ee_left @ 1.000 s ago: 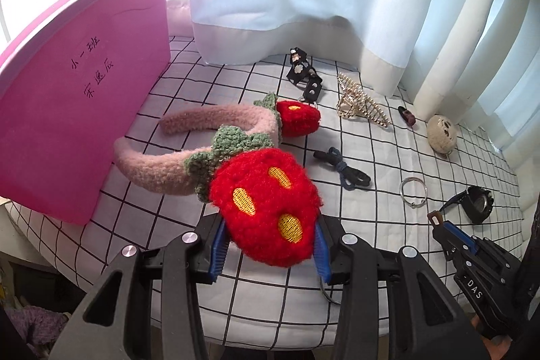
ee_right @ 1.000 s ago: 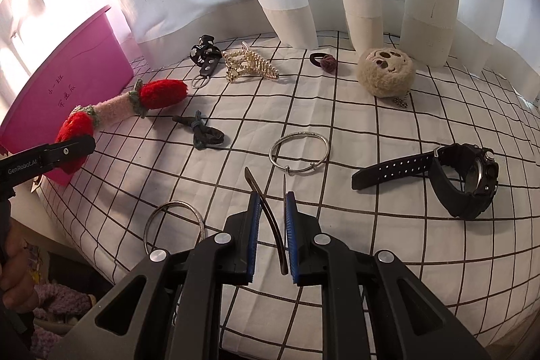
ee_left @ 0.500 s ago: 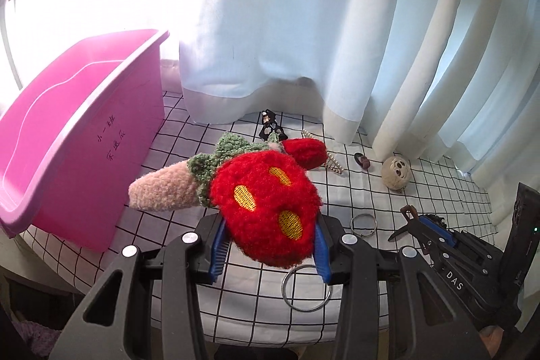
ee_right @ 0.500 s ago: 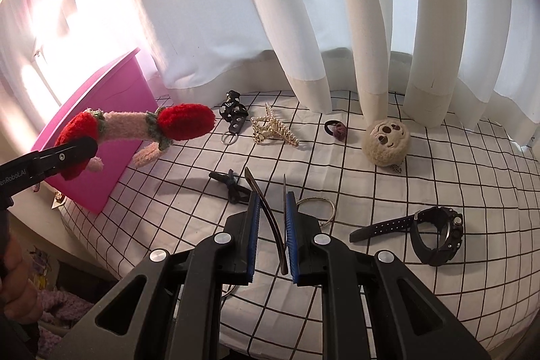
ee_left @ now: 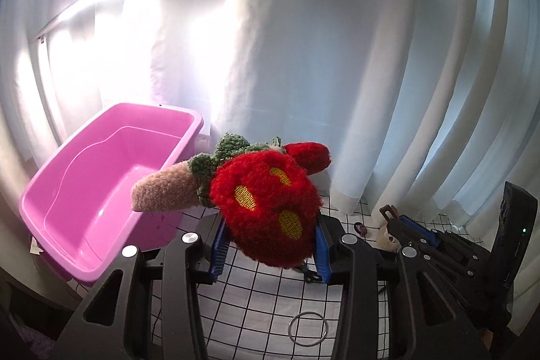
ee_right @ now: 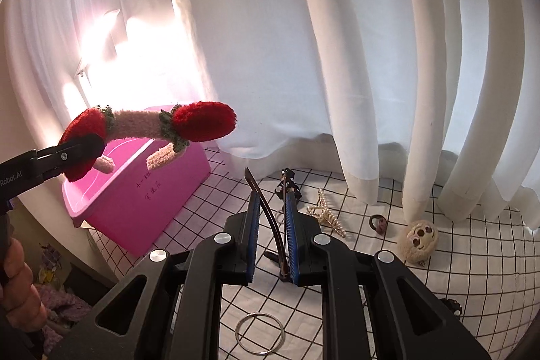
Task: Organize jewelry
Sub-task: 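Lift the headband with the left tool and carry it over the pink tub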
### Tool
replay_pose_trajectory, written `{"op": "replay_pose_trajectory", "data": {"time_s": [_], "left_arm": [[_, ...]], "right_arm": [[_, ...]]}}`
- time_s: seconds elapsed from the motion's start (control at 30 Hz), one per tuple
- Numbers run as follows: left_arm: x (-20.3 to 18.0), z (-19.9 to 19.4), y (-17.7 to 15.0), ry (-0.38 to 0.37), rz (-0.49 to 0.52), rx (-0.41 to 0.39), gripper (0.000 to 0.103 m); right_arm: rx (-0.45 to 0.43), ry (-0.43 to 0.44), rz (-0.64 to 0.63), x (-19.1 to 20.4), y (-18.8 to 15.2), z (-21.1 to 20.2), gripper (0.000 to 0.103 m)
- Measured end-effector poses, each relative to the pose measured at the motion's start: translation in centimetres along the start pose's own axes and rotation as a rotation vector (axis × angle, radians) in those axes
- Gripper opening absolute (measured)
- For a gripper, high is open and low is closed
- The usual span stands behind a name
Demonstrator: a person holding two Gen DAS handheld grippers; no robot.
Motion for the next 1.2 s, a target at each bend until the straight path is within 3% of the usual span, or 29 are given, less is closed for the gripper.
{"op": "replay_pose_trajectory", "data": {"time_s": [0.17, 0.4, 0.77, 0.9, 1.07, 1.2], "left_arm": [[3.1, -2.1, 3.1, 0.059, -0.024, -0.072, 0.04], [10.4, -4.5, 6.5, 0.195, -0.086, -0.139, 0.04], [22.7, -3.6, 4.5, 0.364, -0.259, -0.086, 0.04], [25.7, -2.2, 3.2, 0.371, -0.32, -0.049, 0.04], [25.9, -0.4, 2.2, 0.356, -0.327, -0.015, 0.04], [27.1, 1.3, 1.4, 0.332, -0.394, 0.024, 0.04]], "right_arm": [[-0.035, 0.098, -0.047, 4.2, 3.8, 1.4, 0.015], [-0.057, 0.252, -0.145, 13.1, 8.3, 4.1, 0.015], [0.043, 0.397, -0.29, 26.2, 10.7, 11.8, 0.015], [0.112, 0.422, -0.318, 28.9, 10.3, 14.9, 0.015], [0.211, 0.417, -0.356, 30.8, 9.3, 19.0, 0.015], [0.27, 0.388, -0.377, 31.2, 8.8, 21.3, 0.015]]}}
Point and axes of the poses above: each gripper's, at about its wrist camera, not at the fingertips, and z roughly the way its jaws point, x to its left, y to its top, the point moved 9 cm from there along z, roughly the way its jaws point, and after that the axes turned 8 degrees about -y, right-handed, at the moved point
